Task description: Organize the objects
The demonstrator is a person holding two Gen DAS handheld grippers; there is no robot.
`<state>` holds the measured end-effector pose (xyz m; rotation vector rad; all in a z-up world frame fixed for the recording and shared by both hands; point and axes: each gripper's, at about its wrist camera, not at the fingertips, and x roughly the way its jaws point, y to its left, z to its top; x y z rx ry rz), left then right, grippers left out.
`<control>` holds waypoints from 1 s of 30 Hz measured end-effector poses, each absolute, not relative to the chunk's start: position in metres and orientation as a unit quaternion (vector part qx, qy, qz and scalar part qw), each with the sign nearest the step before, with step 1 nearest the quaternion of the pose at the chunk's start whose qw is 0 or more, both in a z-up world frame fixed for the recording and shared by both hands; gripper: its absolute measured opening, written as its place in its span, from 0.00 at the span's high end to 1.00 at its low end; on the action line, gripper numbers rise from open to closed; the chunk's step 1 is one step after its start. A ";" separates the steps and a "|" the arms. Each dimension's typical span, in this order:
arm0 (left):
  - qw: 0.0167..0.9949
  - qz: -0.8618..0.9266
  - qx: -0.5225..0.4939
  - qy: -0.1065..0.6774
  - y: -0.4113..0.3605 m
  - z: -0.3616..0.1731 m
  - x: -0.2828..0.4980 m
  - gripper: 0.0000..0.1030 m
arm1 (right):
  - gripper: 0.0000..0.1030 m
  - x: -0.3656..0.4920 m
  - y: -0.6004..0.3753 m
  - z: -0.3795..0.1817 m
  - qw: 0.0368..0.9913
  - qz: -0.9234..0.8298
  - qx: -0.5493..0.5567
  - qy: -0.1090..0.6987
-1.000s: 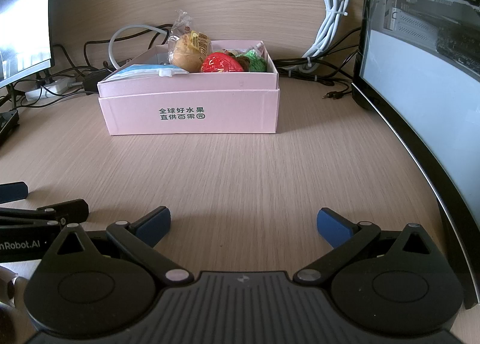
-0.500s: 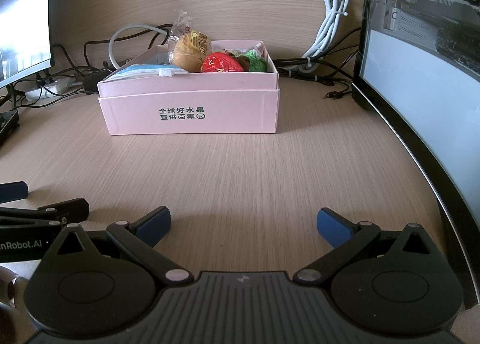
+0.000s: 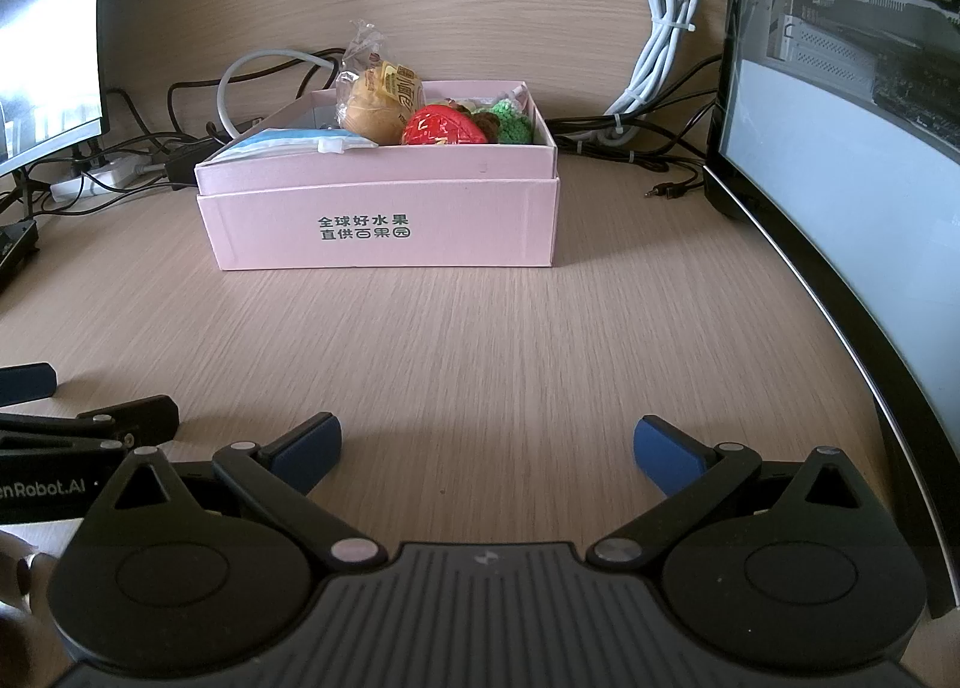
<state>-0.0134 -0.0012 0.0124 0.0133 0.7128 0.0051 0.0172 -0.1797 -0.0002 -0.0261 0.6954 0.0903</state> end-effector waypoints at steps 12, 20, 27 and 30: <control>0.937 0.000 0.007 0.349 -0.002 0.012 -0.014 0.00 | 0.00 0.017 -0.180 0.000 0.939 0.044 -0.013 0.341; 0.937 0.000 0.007 0.349 -0.002 0.012 -0.014 0.00 | 0.00 0.017 -0.180 0.000 0.939 0.044 -0.013 0.341; 0.937 0.000 0.007 0.349 -0.002 0.012 -0.014 0.00 | 0.00 0.017 -0.180 0.000 0.939 0.044 -0.013 0.341; 0.937 0.000 0.007 0.349 -0.002 0.012 -0.015 0.00 | 0.00 0.017 -0.180 0.000 0.939 0.044 -0.013 0.341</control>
